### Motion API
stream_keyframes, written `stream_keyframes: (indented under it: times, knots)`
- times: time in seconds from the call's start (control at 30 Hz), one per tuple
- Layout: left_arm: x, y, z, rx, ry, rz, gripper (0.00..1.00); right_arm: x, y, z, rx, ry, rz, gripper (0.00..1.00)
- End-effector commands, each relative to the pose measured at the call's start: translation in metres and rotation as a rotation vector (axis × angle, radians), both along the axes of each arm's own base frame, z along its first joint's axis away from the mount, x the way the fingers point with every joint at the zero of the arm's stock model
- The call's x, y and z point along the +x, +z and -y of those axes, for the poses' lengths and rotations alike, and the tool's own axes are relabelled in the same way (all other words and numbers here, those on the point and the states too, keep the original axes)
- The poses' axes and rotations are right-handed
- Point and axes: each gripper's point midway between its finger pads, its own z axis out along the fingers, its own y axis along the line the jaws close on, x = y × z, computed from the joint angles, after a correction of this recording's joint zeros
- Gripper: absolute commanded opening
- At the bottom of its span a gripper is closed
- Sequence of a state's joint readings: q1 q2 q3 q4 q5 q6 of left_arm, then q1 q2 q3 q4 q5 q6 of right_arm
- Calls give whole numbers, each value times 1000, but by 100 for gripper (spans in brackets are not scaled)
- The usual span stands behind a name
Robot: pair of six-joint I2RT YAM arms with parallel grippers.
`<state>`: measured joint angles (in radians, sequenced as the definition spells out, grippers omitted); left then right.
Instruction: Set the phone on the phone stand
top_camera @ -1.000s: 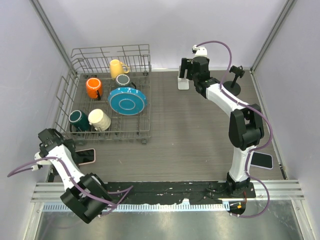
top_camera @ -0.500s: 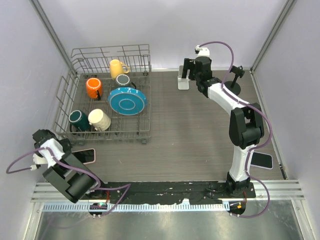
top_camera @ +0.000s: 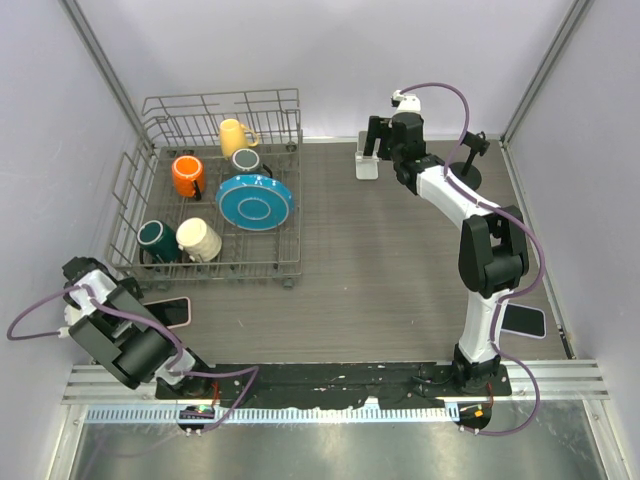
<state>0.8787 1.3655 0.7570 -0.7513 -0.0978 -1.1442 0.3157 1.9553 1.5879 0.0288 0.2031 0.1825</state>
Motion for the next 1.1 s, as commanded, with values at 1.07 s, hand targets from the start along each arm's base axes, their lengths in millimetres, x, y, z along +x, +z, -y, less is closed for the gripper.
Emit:
stream_keyframes:
  times: [1.07]
  knots:
    - [-16,-36,-1,-13,-15,-93,83,11,24,-5,51,5,65,89]
